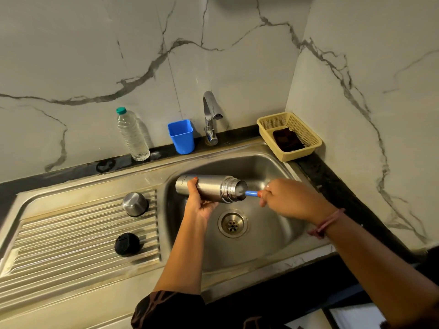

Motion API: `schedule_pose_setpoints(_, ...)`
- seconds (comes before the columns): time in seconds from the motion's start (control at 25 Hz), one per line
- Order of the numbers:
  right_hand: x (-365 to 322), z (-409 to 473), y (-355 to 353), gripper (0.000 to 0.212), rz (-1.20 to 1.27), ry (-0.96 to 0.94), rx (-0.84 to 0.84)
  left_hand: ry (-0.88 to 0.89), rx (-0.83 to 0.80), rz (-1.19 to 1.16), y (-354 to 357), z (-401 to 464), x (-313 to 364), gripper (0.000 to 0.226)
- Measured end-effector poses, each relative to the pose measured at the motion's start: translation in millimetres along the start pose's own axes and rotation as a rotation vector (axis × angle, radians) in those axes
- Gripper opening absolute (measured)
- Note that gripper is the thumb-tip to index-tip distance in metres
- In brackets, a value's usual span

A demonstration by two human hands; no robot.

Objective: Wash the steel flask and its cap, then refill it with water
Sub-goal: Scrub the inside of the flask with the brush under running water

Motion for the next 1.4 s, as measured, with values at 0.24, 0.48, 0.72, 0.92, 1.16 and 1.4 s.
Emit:
schedule_pose_setpoints(0.24, 9.4, -9.1, -10.3, 0.015, 0.227, 0.027, -0.053, -0.023, -0.048, 0.004, 5.8, 5.2, 2.0, 0.045)
schedule_pose_setpoints(0.48, -23.8, -19.0, -9.2, 0.017, -0.179, -0.087, 0.361, -0.047, -0.102, 0.022, 15.9, -3.7, -7.4, 0.044)
schedule_pose_setpoints(0.72, -9.8, -28.5, -21.5, 0.023, -0.358, -0.146, 0.262, -0.033, -0.107, -0.012, 9.4, 6.2, -0.4, 0.06)
schedule_pose_setpoints(0.92, -18.7, -0.3, -1.0, 0.024, -0.236, -0.108, 0.157, -0.016, -0.172, -0.03, 15.4, -0.5, -6.1, 0.052)
schedule_pose_setpoints(1.16, 3.6, -19.6, -15.5, 0.022, -0.187, -0.053, 0.166, -0.046, -0.196, 0.018, 25.7, -3.1, -3.3, 0.049)
schedule_pose_setpoints(1.4, -19.3, -3.1, -1.0, 0.022, -0.089, -0.073, 0.196, -0.038, -0.182, 0.073, 32.1, -0.5, -1.9, 0.053)
Point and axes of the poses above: each hand's wrist, its own z-axis towards the middle knuckle, its own y-axis out of the palm, x = y × z, the point moved 6 cm from there along z, towards the middle knuckle, and after that the axes turned 7 degrees about y, right-handed, at the moved point
